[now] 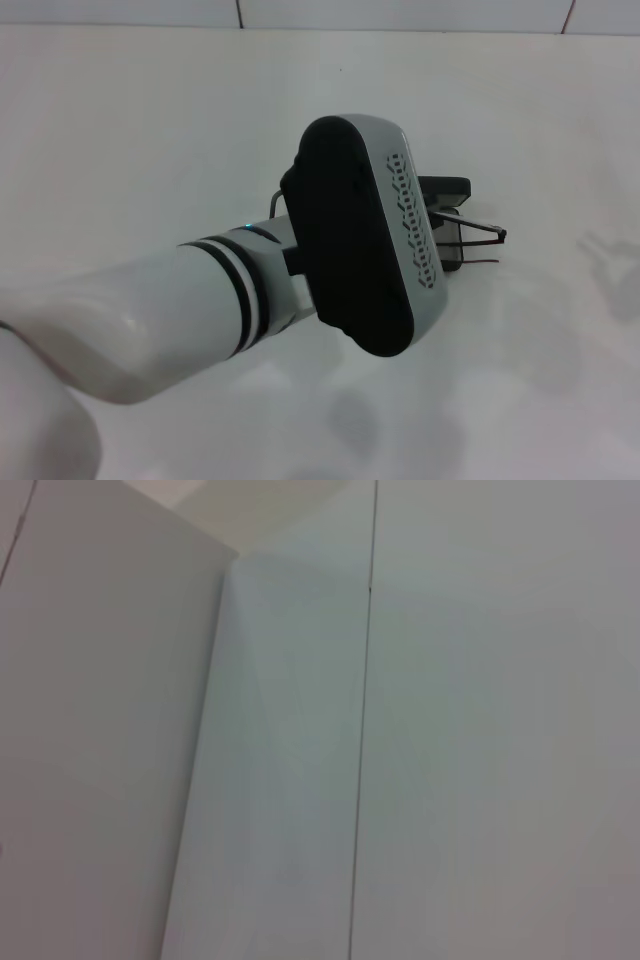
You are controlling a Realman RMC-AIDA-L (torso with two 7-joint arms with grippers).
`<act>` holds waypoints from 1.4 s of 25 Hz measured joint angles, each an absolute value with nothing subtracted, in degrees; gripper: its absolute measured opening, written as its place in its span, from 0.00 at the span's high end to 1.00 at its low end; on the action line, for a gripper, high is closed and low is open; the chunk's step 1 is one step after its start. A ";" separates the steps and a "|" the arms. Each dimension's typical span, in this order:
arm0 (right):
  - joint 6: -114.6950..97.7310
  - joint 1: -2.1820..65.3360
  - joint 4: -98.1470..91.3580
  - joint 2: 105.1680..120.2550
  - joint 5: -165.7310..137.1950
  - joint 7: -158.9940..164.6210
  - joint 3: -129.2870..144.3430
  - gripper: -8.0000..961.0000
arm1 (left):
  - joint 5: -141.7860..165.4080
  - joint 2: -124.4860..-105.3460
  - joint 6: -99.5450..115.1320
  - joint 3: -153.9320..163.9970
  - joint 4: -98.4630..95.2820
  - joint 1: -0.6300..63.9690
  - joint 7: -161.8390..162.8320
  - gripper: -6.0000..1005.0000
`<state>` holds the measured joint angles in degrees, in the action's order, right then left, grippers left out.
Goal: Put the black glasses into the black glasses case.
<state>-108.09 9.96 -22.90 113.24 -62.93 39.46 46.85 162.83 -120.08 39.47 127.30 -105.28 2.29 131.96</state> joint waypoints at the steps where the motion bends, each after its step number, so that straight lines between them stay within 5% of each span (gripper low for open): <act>1: -107.76 9.99 -22.90 113.29 -62.99 39.46 46.84 0.90 | 162.81 -120.08 38.46 127.30 -104.14 2.62 131.95 0.86; 18: -105.95 10.28 -22.24 113.47 -63.28 39.46 46.84 0.90 | 162.48 -120.49 22.08 129.59 -90.87 3.96 127.28 0.86; 35: -105.97 9.99 -21.72 113.67 -63.38 39.46 47.16 0.90 | 162.38 -120.15 39.41 123.90 -97.38 10.63 140.94 0.85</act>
<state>-105.97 9.99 -21.72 113.67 -63.38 39.46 47.16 162.38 -120.15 39.41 123.90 -97.38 10.63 140.94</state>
